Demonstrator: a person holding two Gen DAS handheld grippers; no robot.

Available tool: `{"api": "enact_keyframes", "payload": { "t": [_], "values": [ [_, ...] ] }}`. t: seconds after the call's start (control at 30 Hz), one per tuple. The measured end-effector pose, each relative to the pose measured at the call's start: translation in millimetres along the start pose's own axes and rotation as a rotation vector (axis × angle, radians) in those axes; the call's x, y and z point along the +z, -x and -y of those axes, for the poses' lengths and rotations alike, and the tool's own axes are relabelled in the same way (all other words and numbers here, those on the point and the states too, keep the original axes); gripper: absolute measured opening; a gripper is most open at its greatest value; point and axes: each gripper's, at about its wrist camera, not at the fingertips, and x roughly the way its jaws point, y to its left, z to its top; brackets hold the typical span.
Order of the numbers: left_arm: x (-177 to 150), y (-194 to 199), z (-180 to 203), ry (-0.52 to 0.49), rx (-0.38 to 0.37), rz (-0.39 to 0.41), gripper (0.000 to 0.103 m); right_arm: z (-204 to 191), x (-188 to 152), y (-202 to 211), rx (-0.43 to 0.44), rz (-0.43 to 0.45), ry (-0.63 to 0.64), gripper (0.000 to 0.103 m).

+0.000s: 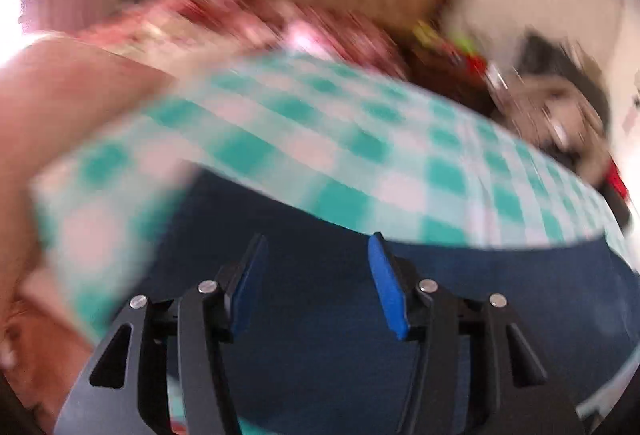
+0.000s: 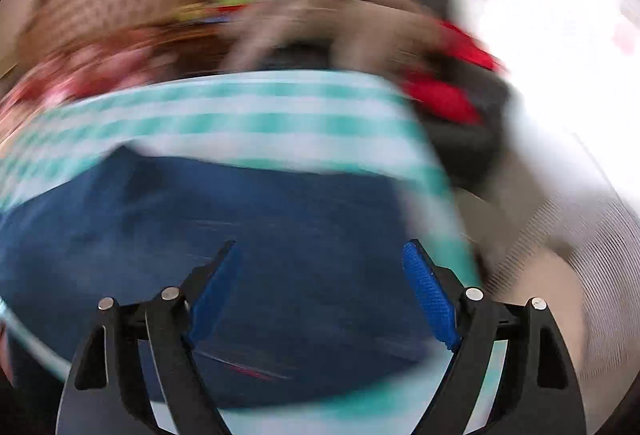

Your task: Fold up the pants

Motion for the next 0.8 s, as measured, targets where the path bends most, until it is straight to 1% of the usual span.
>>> {"api": "enact_keyframes", "payload": {
  "t": [0.03,0.07,0.1,0.13,0.17,0.2,0.23,0.27,0.3,0.33,0.37,0.43,0.5,0.53,0.57,0.6,0.63,0.67,0.73,0.77,0.8],
  "values": [
    [3.6,-18.5,5.5,-0.011,-0.035,-0.062,0.04,-36.5,11.2,-8.0,0.066,0.008,0.062,0.082],
    [6.6,-37.7,7.9,-0.021,-0.024,-0.125,0.031,-58.1,18.6,-12.4,0.114,0.021,0.095,0.081],
    [7.8,-49.2,7.7,-0.036,0.011,-0.157,0.031,-87.3,27.9,-17.7,0.181,0.042,0.143,0.081],
    [8.3,-57.0,1.4,-0.043,0.01,-0.184,0.031,-106.5,33.9,-21.6,0.213,0.054,0.176,0.081],
    [11.9,-61.9,-2.8,-0.049,0.005,-0.196,0.029,-135.5,43.2,-31.8,0.251,0.067,0.223,0.08],
    [15.9,-63.1,-7.3,-0.058,0.015,-0.199,0.024,-153.7,50.2,-41.8,0.275,0.064,0.245,0.08],
    [21.0,-62.2,-15.4,-0.062,0.044,-0.195,0.024,-164.1,53.9,-48.9,0.285,0.06,0.255,0.08],
    [31.9,-54.5,-29.5,-0.042,0.095,-0.172,0.024,-180.5,60.4,-66.4,0.294,0.043,0.273,0.079],
    [40.9,-44.0,-44.1,0.001,0.113,-0.148,0.026,-189.2,63.7,-78.0,0.289,0.024,0.282,0.078],
    [48.0,-33.5,-54.5,0.041,0.112,-0.128,0.028,-195.0,65.6,-87.5,0.278,0.011,0.286,0.076],
    [55.8,-10.7,-74.7,0.105,0.113,-0.083,0.033,-198.3,68.3,-100.4,0.257,0.001,0.29,0.075],
    [60.7,22.0,-95.1,0.169,0.114,-0.025,0.036,-199.9,67.2,-116.9,0.205,-0.019,0.282,0.07],
    [52.1,56.1,-115.2,0.25,0.088,0.02,0.039,-198.8,64.9,-136.6,0.177,-0.056,0.243,0.07],
    [46.3,69.9,-126.5,0.308,0.063,0.041,0.04,-195.0,61.9,-148.3,0.163,-0.091,0.225,0.07],
    [30.6,85.2,-143.4,0.393,0.031,0.058,0.042,-194.6,57.8,-152.7,0.17,-0.09,0.209,0.07],
    [23.5,89.7,-147.4,0.434,0.015,0.061,0.042,-193.7,57.3,-156.4,0.176,-0.08,0.19,0.074],
    [6.1,96.0,-158.7,0.498,-0.015,0.062,0.042,-191.3,57.6,-158.1,0.18,-0.081,0.18,0.076],
    [-8.7,98.3,-164.3,0.535,-0.042,0.057,0.042,-188.9,59.0,-160.0,0.187,-0.092,0.168,0.077],
    [-30.6,95.9,-163.5,0.568,-0.068,0.036,0.042,-188.7,60.3,-159.0,0.183,-0.094,0.163,0.077],
    [-42.9,91.5,-164.6,0.579,-0.063,0.014,0.042,-188.4,60.5,-155.5,0.176,-0.086,0.159,0.077],
    [-47.6,86.1,-163.4,0.588,-0.065,0.003,0.041,-187.3,60.2,-145.1,0.174,-0.063,0.145,0.079]
  ]
}}
